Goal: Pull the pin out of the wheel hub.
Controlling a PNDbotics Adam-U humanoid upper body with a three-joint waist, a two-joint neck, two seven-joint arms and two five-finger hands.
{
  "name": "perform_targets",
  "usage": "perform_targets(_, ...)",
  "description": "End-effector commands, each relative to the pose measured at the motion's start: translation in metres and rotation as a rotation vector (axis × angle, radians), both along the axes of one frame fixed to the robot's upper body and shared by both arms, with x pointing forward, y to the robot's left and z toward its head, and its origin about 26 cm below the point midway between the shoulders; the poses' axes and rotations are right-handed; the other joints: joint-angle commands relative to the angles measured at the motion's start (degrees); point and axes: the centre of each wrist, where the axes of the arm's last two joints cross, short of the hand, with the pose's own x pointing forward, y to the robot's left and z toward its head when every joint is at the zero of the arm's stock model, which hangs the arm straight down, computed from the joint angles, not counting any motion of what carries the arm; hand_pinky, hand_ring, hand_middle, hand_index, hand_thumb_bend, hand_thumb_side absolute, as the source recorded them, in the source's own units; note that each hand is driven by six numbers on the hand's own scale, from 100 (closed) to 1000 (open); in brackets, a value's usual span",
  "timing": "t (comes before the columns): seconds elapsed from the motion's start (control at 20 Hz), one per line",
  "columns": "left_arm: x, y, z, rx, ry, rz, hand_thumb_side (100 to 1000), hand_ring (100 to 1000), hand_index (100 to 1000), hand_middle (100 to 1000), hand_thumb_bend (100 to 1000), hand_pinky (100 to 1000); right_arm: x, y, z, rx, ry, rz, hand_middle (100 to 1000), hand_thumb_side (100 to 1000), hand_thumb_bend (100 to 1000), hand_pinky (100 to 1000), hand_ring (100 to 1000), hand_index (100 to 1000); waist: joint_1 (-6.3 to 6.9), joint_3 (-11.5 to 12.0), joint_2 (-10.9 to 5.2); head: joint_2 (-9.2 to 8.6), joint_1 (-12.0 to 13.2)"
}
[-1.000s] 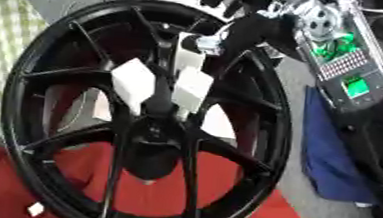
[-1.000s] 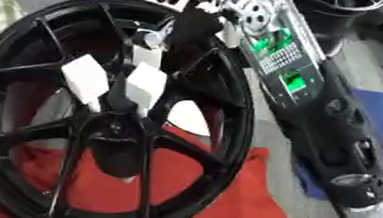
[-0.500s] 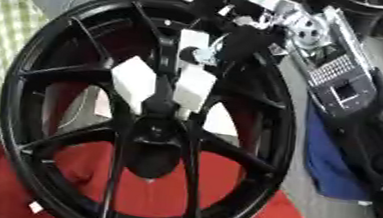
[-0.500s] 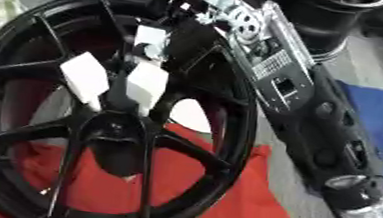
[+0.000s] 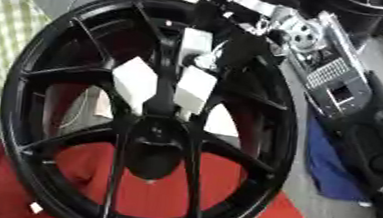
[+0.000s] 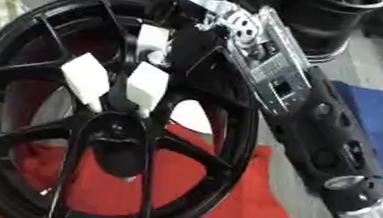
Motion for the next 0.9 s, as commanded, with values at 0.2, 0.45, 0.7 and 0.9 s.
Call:
perform_targets(0.2, 0.0026, -0.0017, 0.0121, 0.014, -0.034, -0.016, 900, 646, 726, 617, 100, 527, 0.0005, -0.0014, 0.0063, 0.004, 0.000, 0.015, 670, 140, 497, 699, 787, 745, 0.41, 0.14, -0.77, -0.95, -0.20)
perform_targets(0.45, 0.0029, -0.0024, 0.0125, 0.014, -0.035, -0.019, 902, 647, 727, 617, 100, 528, -0.0006, -0.0007, 0.0065, 0.010, 0.012, 0.026, 595, 137, 495, 680, 765, 695, 0.40, 0.20, -0.81, -0.97, -0.21)
perform_targets(0.7, 0.0031, -0.0029, 0.0124, 0.016, -0.033, -0.021, 903, 647, 727, 617, 100, 528, -0.0017, -0.0004, 0.0070, 0.027, 0.020, 0.025, 505, 116, 488, 662, 734, 622, 0.36, 0.27, -0.85, -0.93, -0.27)
perform_targets(0.9, 0.0031, -0.0032, 0.0120, 0.017, -0.031, -0.022, 905, 648, 727, 618, 100, 528, -0.0027, -0.0009, 0.0088, 0.054, 0.025, 0.023, 453, 100, 483, 649, 712, 578, 0.35, 0.28, -0.90, -0.83, -0.36)
